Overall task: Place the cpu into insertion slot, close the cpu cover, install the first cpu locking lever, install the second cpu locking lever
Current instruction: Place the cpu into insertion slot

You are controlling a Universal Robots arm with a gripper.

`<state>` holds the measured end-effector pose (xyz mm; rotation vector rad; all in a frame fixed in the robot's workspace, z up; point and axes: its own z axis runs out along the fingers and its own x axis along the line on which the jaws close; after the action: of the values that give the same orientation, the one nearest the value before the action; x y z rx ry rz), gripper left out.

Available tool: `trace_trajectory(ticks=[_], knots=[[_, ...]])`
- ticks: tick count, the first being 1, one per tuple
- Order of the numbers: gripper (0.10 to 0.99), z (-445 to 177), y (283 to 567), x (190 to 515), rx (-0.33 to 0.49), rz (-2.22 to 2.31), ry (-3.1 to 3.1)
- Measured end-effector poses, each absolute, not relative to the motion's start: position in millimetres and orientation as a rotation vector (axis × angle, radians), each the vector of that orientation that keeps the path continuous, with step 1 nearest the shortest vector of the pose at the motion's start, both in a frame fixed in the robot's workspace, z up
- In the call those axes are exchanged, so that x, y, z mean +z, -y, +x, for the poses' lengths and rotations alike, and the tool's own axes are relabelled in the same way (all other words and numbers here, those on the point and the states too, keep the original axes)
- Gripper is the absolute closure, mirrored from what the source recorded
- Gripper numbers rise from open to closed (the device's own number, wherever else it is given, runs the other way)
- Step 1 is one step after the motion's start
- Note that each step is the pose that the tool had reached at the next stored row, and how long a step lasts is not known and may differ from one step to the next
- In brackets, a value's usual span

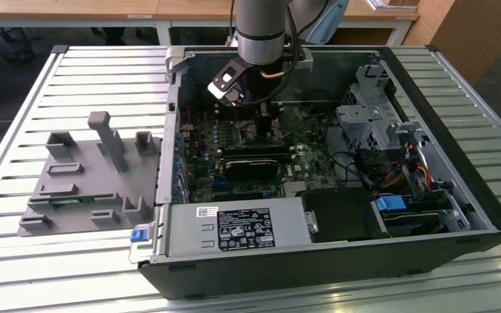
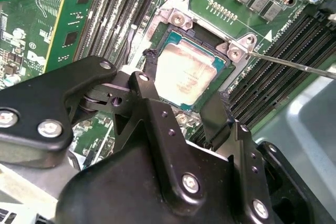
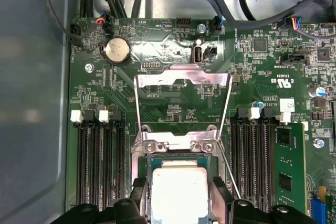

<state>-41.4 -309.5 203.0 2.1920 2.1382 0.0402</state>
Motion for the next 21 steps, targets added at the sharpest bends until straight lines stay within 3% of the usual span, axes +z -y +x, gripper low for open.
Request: trace_trajectory(ticks=[4,13,21], knots=[[0.557,-41.3,311.2,203.6,0.039,2.192,-2.138],[0.969,-38.1,311.3,204.7,0.028,2.197,-2.143],[0.98,-38.0,311.3,209.1,0.028,2.197,-2.144]])
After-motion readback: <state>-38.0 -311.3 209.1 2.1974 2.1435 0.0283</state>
